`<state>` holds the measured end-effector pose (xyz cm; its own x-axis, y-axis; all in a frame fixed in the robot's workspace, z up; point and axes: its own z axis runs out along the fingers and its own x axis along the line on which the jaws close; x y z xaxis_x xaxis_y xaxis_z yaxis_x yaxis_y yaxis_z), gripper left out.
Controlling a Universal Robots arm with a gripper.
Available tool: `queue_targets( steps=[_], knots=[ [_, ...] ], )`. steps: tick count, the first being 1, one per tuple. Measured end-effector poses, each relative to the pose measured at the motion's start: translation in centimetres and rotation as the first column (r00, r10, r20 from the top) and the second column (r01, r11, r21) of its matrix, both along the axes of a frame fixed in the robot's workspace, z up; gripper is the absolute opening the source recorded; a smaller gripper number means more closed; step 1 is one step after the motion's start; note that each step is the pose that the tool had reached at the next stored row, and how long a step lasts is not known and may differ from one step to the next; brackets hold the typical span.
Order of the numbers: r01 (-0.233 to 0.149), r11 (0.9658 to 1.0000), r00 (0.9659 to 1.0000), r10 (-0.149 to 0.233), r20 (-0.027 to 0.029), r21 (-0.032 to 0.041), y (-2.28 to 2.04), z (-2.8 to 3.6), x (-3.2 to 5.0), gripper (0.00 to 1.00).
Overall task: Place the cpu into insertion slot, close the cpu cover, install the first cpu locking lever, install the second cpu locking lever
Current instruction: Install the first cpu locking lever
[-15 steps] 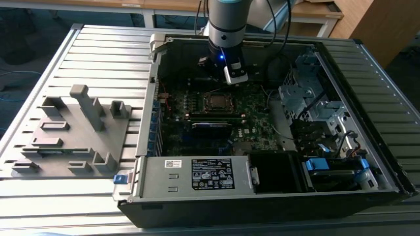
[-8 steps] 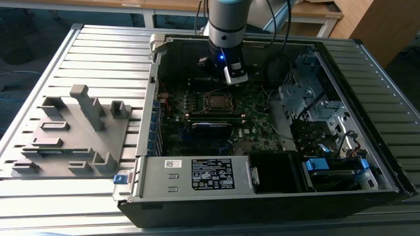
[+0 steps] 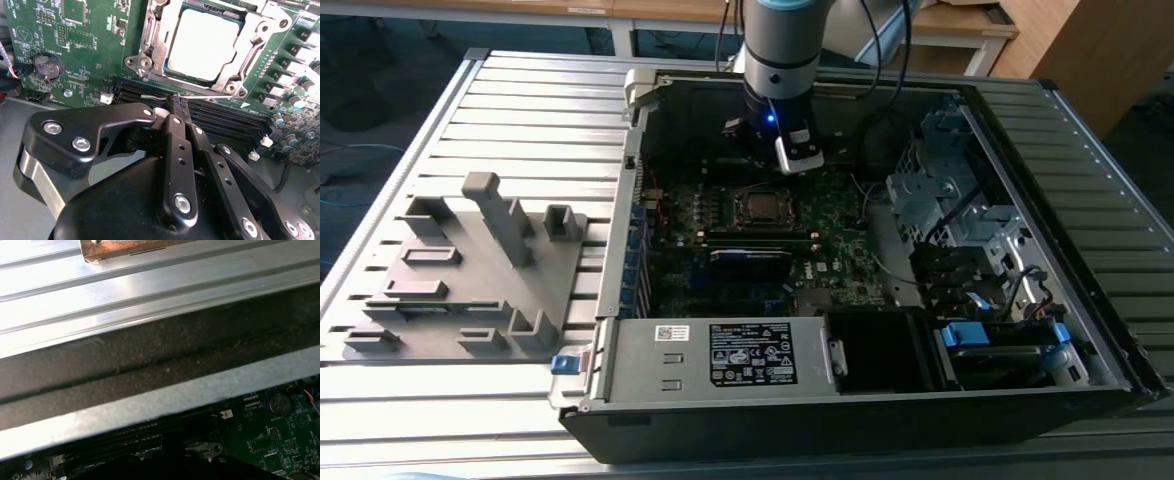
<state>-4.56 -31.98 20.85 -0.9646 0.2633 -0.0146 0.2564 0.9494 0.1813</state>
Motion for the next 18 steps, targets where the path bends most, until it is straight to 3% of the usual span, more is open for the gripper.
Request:
queue_targets(
  steps=[18],
  knots=[
    [0.02, 0.9998, 0.9998, -0.02, 0.0001, -0.0002, 0.36, -0.31, 0.25, 0.11]
  ],
)
